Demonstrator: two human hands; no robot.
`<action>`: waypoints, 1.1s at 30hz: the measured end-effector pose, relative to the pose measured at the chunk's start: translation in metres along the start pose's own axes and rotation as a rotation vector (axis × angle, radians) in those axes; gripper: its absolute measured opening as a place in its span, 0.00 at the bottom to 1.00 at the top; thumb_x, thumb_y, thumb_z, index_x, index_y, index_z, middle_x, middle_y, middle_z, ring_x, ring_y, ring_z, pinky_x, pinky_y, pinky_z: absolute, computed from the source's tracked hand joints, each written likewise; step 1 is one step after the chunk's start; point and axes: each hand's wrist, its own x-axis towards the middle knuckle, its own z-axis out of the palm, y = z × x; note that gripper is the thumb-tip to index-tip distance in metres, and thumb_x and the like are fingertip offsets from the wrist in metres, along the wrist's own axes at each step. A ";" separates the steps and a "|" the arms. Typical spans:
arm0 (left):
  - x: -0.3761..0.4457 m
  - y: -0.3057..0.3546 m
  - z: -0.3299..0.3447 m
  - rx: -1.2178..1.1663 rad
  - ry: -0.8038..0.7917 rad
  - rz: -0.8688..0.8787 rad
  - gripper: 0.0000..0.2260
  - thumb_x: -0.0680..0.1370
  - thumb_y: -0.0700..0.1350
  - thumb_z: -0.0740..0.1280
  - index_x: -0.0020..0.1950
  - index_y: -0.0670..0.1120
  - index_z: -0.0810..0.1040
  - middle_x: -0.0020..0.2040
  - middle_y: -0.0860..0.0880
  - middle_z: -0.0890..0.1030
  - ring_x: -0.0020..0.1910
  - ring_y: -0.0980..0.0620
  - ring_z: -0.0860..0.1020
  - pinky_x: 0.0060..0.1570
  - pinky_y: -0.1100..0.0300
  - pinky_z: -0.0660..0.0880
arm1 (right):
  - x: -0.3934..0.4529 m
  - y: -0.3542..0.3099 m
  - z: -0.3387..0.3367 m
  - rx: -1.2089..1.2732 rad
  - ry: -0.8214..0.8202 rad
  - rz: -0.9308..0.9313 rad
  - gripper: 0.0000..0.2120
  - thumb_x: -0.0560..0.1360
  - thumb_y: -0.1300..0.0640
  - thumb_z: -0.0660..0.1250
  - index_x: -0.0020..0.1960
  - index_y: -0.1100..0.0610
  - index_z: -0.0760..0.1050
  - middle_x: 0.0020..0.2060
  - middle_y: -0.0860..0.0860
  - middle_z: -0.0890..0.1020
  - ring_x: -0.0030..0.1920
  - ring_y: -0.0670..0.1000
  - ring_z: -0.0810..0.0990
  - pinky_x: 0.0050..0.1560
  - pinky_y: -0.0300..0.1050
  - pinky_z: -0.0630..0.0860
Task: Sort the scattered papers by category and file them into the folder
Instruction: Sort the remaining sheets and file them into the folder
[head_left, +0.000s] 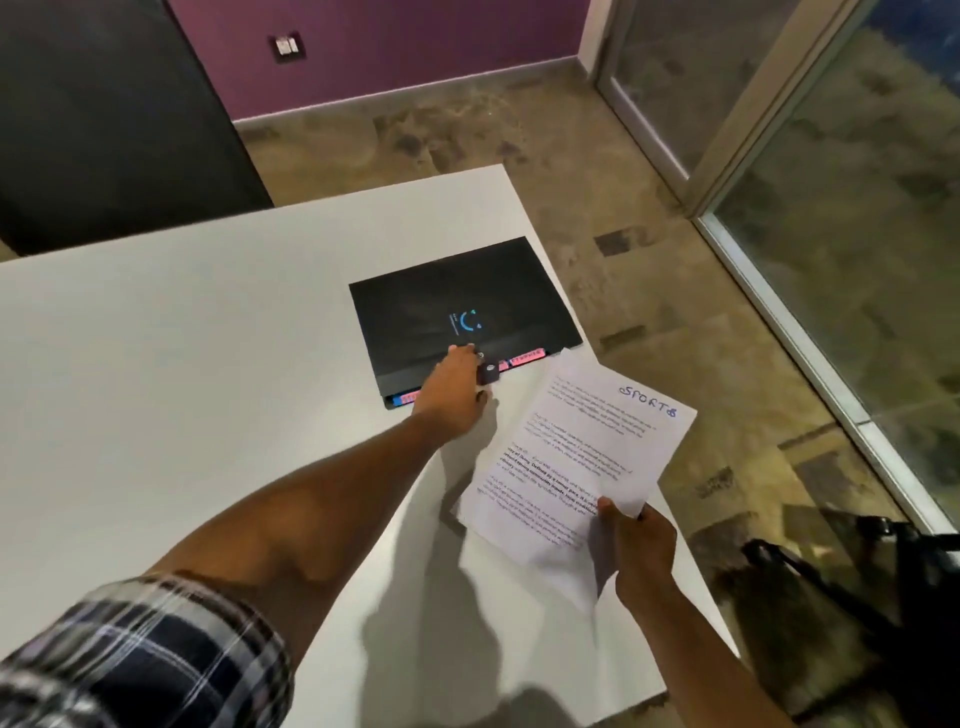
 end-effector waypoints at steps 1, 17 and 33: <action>0.009 0.002 0.004 0.026 0.014 0.010 0.22 0.78 0.46 0.69 0.70 0.44 0.69 0.71 0.44 0.71 0.71 0.43 0.70 0.72 0.46 0.66 | 0.006 0.002 -0.001 0.016 0.006 0.042 0.05 0.75 0.63 0.74 0.50 0.59 0.82 0.46 0.51 0.86 0.45 0.50 0.83 0.49 0.46 0.79; -0.029 -0.039 0.005 0.109 0.102 -0.134 0.05 0.83 0.44 0.59 0.55 0.43 0.68 0.49 0.38 0.80 0.45 0.37 0.78 0.40 0.47 0.72 | 0.005 0.010 -0.001 0.007 -0.127 0.085 0.07 0.75 0.66 0.74 0.53 0.61 0.83 0.47 0.53 0.88 0.46 0.56 0.86 0.49 0.50 0.80; -0.324 -0.153 -0.001 -0.045 0.289 -0.604 0.07 0.81 0.44 0.63 0.51 0.41 0.73 0.44 0.42 0.82 0.44 0.39 0.80 0.39 0.52 0.69 | -0.100 0.036 0.064 -0.241 -0.390 0.046 0.10 0.75 0.65 0.74 0.56 0.61 0.83 0.49 0.52 0.87 0.49 0.54 0.86 0.53 0.49 0.81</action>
